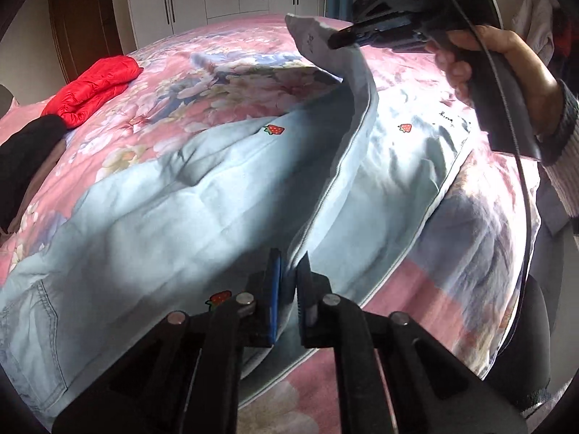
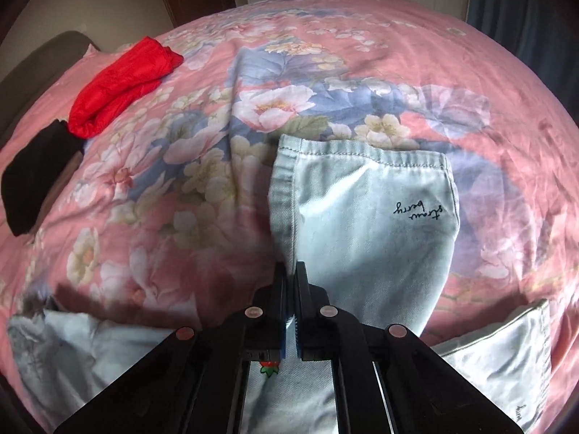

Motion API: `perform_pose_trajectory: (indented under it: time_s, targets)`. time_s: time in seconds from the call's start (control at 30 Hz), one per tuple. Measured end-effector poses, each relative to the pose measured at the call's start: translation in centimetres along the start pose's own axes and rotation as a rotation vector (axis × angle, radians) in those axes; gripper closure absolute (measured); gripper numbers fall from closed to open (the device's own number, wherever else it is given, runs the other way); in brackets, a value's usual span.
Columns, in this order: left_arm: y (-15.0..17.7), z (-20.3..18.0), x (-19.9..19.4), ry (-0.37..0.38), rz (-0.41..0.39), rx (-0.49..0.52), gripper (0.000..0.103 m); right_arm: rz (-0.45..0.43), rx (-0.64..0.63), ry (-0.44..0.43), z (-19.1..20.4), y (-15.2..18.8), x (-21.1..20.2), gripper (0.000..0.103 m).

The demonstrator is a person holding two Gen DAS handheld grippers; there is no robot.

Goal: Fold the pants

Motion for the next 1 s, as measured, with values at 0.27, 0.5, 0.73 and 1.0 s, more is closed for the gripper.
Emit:
perform_pose_trajectory:
  time_s: [0.27, 0.5, 0.73, 1.0]
  targets:
    - [-0.1, -0.7, -0.5, -0.032, -0.002, 0.094, 0.095, -0.361, 0.265, -0.228, -6.7, 7.5, -15.1, 0.099]
    - [0.2, -0.8, 1.2, -0.089, 0.053, 0.128, 0.090, -0.275, 0.539, -0.257, -13.9, 15.6, -13.1, 0.086]
    - [0.0, -1.2, 1.9, -0.114, 0.030, 0.150, 0.096, -0.376, 0.611, -0.284, -16.1, 14.1, -14.1, 0.063]
    - [-1.0, 1.7, -3.2, -0.070, -0.111, 0.021, 0.099, -0.375, 0.615, -0.270, -17.6, 12.5, -14.4, 0.098]
Point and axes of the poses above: each gripper's, at about its wrist camera, not at the fingertips, and x roughly the way its jaws point, z to its left, y to its underside, the point moved 1 cm from there along x, roughly the way its jaws point, and after that the axes turned 13 degrees about -y, right-handed, at the moved point
